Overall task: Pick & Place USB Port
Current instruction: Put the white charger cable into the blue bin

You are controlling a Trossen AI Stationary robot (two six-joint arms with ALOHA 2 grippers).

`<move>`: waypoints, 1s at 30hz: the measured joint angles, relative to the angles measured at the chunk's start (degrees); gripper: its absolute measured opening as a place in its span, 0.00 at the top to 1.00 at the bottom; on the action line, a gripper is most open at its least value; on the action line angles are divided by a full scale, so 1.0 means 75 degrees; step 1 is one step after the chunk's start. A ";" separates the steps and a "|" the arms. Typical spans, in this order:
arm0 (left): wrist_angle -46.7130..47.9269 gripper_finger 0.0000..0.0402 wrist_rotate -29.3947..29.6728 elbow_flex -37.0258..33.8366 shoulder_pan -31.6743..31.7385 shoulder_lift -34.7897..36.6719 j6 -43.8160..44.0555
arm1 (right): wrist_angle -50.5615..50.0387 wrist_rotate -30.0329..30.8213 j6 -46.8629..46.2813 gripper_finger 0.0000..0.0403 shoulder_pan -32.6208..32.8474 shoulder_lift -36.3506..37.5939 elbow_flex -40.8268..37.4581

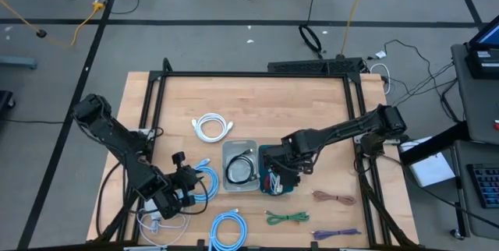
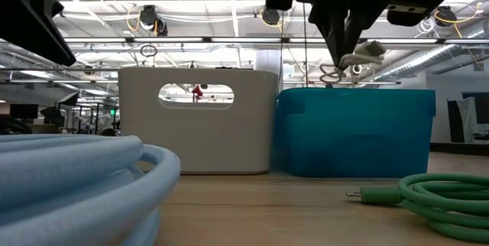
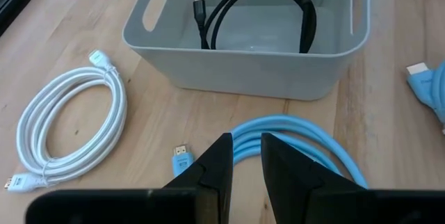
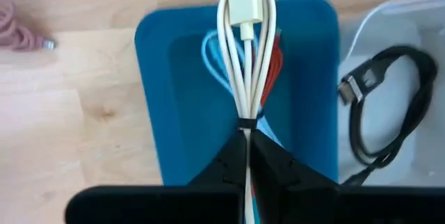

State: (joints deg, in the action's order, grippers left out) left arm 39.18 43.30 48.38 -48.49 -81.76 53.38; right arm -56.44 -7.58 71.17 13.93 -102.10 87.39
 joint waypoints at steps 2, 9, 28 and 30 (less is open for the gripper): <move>0.0003 0.80 0.0015 0.0000 -0.0037 0.0002 0.0052 | 0.0065 -0.0007 -0.0032 1.00 0.0013 -0.0004 0.0000; 0.0002 0.80 0.0045 0.0000 -0.0181 0.0002 0.0196 | 0.0121 0.0001 0.0001 1.00 -0.0016 -0.0530 -0.0003; -0.0001 0.80 0.0054 0.0000 -0.0323 0.0002 0.0355 | 0.0296 0.0036 0.0080 1.00 -0.0458 -0.0880 -0.0019; 0.0000 0.80 0.0054 0.0000 -0.0345 0.0001 0.0355 | 0.0419 0.0042 0.0121 1.00 -0.0491 -0.0877 -0.0146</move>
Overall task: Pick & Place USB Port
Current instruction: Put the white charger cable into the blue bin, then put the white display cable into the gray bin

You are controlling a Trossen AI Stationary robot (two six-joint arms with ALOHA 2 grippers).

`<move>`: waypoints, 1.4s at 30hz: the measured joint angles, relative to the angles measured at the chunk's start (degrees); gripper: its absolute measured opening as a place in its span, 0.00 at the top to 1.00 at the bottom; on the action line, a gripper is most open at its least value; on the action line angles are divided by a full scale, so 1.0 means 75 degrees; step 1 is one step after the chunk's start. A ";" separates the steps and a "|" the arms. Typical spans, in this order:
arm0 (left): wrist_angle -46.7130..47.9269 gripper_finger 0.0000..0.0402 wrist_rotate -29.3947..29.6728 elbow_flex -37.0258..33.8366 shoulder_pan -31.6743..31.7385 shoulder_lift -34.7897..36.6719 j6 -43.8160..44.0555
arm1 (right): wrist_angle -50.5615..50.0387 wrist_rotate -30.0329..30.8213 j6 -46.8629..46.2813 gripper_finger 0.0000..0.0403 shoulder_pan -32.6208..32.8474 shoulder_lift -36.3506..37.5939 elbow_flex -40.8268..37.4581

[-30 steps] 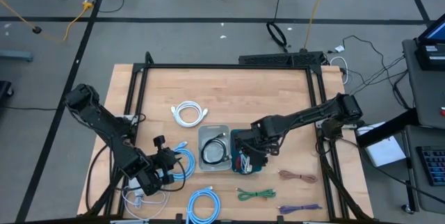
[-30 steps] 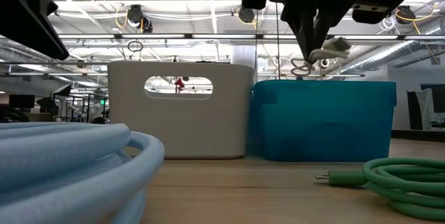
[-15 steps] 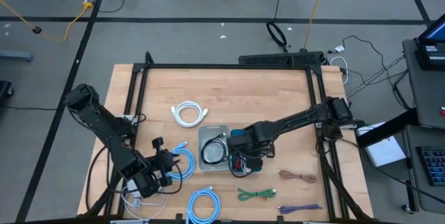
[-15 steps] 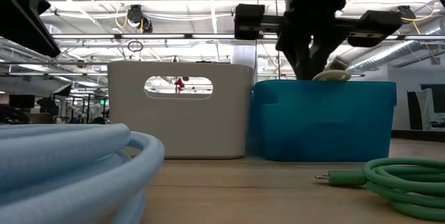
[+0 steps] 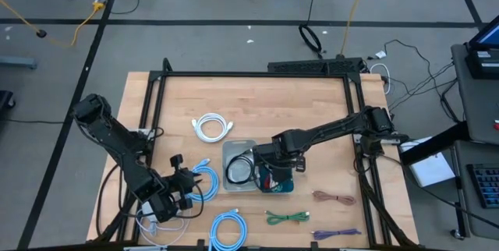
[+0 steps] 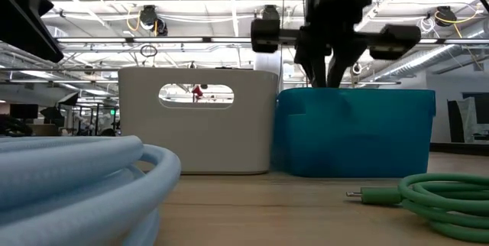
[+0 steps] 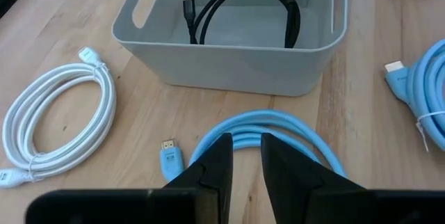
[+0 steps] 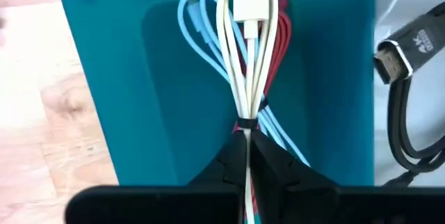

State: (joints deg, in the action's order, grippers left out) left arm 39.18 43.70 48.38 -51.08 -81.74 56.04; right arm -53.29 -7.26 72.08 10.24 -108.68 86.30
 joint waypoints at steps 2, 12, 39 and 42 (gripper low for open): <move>-0.0002 0.80 -0.0003 0.0000 -0.0007 0.0000 0.0001 | 0.0072 0.0005 0.0044 1.00 -0.0042 -0.0002 -0.0169; 0.0003 0.80 -0.0003 0.0000 -0.0006 -0.0001 -0.0021 | 0.0893 0.0563 -0.1152 0.95 -0.0158 0.0062 -0.0673; 0.0134 0.80 0.0299 -0.0003 -0.0039 -0.0001 -0.0058 | 0.7565 0.5945 -0.3931 0.99 0.0115 0.2811 -0.0623; 0.0162 0.80 0.0356 -0.0003 -0.0039 -0.0001 -0.0109 | 1.0386 0.7833 -0.4140 1.00 0.0028 0.3319 -0.1076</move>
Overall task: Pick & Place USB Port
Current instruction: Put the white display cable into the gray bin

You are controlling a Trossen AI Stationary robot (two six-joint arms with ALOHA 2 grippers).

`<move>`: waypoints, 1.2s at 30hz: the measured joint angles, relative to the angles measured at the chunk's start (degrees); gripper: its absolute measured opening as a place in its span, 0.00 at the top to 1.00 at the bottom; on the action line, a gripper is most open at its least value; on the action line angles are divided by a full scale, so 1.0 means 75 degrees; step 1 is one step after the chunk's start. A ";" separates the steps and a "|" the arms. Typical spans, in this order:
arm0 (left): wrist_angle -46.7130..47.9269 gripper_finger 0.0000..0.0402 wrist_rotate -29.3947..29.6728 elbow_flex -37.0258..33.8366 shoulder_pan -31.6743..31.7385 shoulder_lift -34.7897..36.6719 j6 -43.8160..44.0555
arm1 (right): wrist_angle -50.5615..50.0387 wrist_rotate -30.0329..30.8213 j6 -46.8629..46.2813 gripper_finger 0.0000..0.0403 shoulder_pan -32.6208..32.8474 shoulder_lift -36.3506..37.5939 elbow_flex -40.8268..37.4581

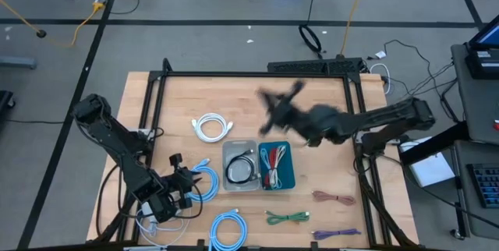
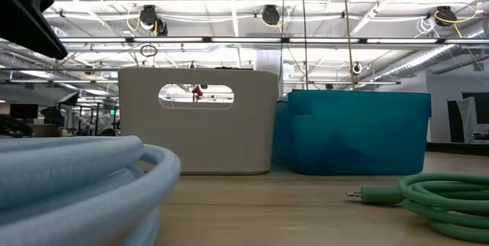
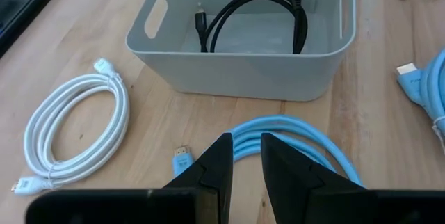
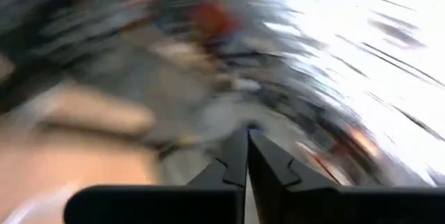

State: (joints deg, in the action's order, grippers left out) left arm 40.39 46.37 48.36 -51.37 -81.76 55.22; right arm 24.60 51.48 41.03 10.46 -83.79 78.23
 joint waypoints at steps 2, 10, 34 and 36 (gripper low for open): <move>0.0019 0.80 0.0025 0.0000 0.0003 0.0000 -0.0067 | 0.2144 0.0532 0.0870 1.00 -0.0269 0.0199 -0.0296; -0.0010 0.80 0.0316 0.0000 0.0003 0.0000 -0.0207 | 0.5568 0.1245 0.2740 1.00 -0.2988 0.0747 -0.0507; -0.0086 0.80 -0.0035 0.0000 0.0175 0.0000 -0.0315 | -1.1316 -0.5295 -0.6246 1.00 -0.7097 -0.0484 0.0007; -0.0105 0.80 -0.0045 0.0000 0.0175 0.0000 -0.0315 | -1.1942 -0.5780 -0.6305 1.00 -0.6816 -0.0497 -0.0096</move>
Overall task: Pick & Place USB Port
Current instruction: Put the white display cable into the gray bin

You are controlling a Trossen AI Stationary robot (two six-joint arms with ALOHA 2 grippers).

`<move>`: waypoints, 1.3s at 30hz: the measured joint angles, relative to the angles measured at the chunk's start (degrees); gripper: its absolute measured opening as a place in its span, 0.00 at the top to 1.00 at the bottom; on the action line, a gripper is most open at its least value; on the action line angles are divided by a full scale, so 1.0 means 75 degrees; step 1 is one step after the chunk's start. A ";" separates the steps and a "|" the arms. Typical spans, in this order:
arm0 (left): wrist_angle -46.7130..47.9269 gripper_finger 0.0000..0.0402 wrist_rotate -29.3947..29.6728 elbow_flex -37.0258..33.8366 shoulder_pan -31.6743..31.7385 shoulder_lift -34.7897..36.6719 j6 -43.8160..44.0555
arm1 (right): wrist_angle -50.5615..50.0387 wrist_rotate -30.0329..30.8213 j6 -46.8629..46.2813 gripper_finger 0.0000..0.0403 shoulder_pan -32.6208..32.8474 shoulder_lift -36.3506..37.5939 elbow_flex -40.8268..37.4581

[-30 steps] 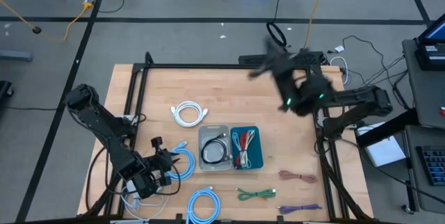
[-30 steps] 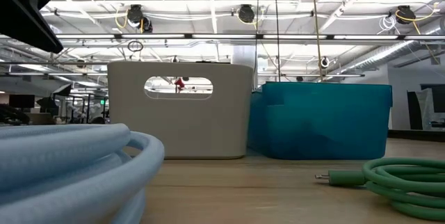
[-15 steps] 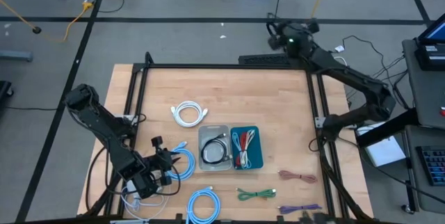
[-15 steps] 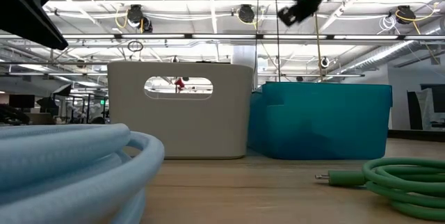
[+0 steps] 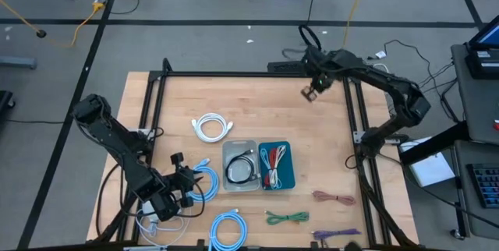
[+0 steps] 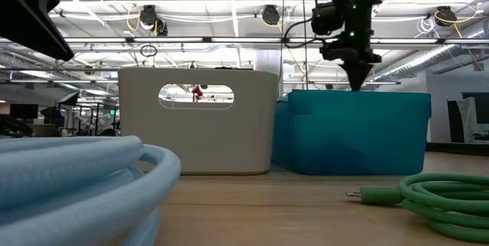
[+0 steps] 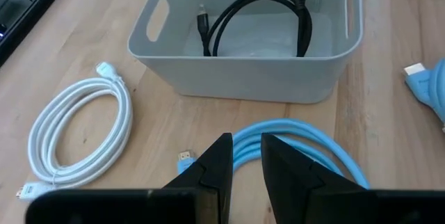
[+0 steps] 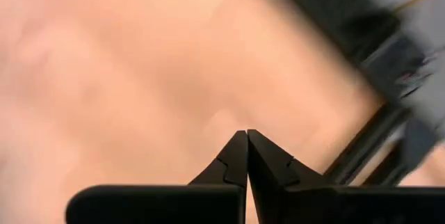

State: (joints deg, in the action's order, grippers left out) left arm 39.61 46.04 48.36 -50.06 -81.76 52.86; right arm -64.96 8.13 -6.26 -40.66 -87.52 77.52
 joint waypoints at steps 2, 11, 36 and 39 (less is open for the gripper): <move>-0.0019 0.80 -0.0002 0.0000 0.0000 0.0000 0.0003 | -0.0572 -0.0234 0.0074 1.00 0.0447 0.0017 -0.0137; -0.0011 0.80 0.0009 0.0000 0.0000 0.0000 -0.0151 | -0.0961 -0.0300 0.0317 1.00 0.2832 0.0800 -0.1067; -0.0653 0.80 -0.2588 0.0111 0.5005 0.0012 -0.6969 | -0.0217 -0.0297 0.0017 1.00 0.5005 0.1135 -0.1492; 0.0697 0.80 -0.2903 0.0111 0.5309 0.0036 -0.6946 | -0.0277 -0.0298 0.0008 1.00 0.5277 0.1173 -0.1492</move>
State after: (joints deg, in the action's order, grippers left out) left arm 44.84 24.26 49.19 -10.25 -81.48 0.77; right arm -67.04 5.89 -6.20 -1.09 -78.72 66.32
